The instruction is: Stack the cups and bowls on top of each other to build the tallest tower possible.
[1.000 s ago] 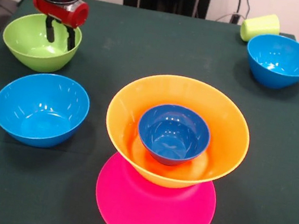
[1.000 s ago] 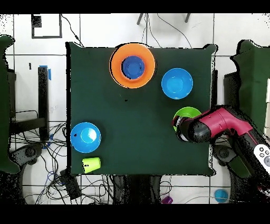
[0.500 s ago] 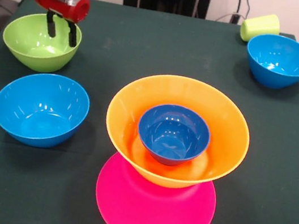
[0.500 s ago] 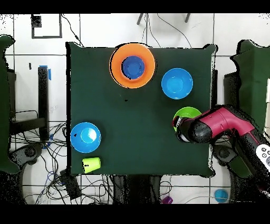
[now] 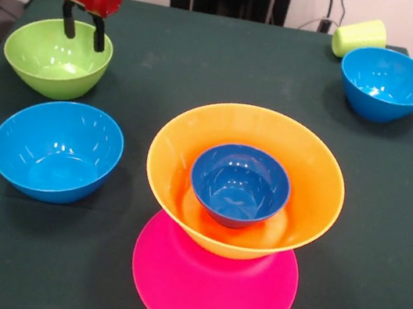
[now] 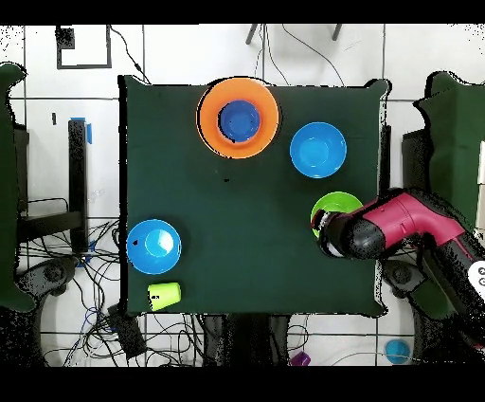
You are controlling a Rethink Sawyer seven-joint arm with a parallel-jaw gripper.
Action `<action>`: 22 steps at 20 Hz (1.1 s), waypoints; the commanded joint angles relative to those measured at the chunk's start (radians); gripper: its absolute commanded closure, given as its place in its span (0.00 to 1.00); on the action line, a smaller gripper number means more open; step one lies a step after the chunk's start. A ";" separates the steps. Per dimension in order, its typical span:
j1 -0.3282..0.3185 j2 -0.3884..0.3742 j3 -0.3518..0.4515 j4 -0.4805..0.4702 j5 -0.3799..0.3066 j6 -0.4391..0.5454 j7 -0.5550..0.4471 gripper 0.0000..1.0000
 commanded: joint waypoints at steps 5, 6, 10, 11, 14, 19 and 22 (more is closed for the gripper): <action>0.092 0.012 -0.108 -0.011 -0.009 -0.001 0.048 0.00; 0.094 0.014 -0.112 -0.011 -0.011 -0.005 0.055 0.00; 0.103 0.020 -0.113 -0.011 -0.005 -0.006 0.072 0.00; 0.106 0.023 -0.112 -0.008 0.000 -0.005 0.071 0.00; 0.112 0.030 -0.113 -0.010 0.001 -0.012 0.087 0.00; 0.128 0.030 -0.103 -0.016 0.021 -0.003 0.106 0.00; 0.128 0.030 -0.102 -0.011 0.021 -0.006 0.094 0.00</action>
